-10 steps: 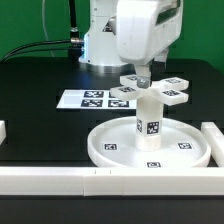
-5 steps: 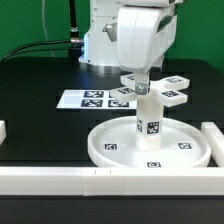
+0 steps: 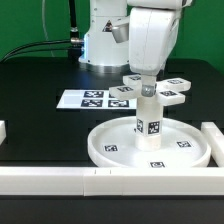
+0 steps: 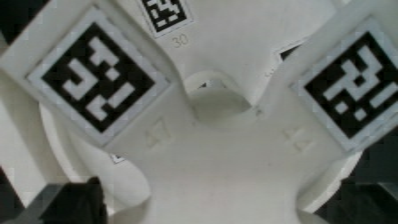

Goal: Assemble round table

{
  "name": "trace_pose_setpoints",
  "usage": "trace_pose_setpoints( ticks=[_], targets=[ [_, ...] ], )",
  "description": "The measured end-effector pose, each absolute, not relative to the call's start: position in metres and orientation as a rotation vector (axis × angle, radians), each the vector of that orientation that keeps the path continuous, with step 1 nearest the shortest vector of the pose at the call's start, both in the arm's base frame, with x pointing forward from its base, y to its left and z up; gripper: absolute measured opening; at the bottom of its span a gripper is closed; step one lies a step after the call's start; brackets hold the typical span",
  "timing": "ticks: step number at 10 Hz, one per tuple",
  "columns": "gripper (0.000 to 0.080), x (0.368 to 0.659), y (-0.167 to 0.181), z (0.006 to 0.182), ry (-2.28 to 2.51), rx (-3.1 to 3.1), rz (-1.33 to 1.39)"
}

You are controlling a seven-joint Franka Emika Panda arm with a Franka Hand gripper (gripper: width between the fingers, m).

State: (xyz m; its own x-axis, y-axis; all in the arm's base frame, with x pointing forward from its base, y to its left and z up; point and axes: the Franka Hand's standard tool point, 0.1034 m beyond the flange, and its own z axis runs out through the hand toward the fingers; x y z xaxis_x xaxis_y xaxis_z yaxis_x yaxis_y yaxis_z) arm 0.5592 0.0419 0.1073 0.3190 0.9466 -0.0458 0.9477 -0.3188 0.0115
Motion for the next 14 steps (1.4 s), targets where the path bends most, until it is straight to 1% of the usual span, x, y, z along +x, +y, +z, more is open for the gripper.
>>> trace_pose_setpoints(
  ticks=[5,6,7,8,9,12,14],
  targets=[
    [0.0649,0.5592,0.0390,0.1065,1.804,2.525,-0.050],
    [0.0622,0.5592,0.0389,0.1065,1.802,2.527,-0.050],
    [0.0457,0.5592,0.0380,0.1065,1.800,2.529,-0.050],
    [0.0457,0.5597,0.0370,0.1070,1.798,2.530,-0.049],
    [0.0426,0.5596,0.0369,0.1069,1.797,2.530,-0.049],
    [0.0427,0.5595,0.0367,0.1068,1.745,2.567,-0.048],
    [0.0427,0.5595,0.0367,0.1068,1.587,2.666,-0.044]
  ],
)
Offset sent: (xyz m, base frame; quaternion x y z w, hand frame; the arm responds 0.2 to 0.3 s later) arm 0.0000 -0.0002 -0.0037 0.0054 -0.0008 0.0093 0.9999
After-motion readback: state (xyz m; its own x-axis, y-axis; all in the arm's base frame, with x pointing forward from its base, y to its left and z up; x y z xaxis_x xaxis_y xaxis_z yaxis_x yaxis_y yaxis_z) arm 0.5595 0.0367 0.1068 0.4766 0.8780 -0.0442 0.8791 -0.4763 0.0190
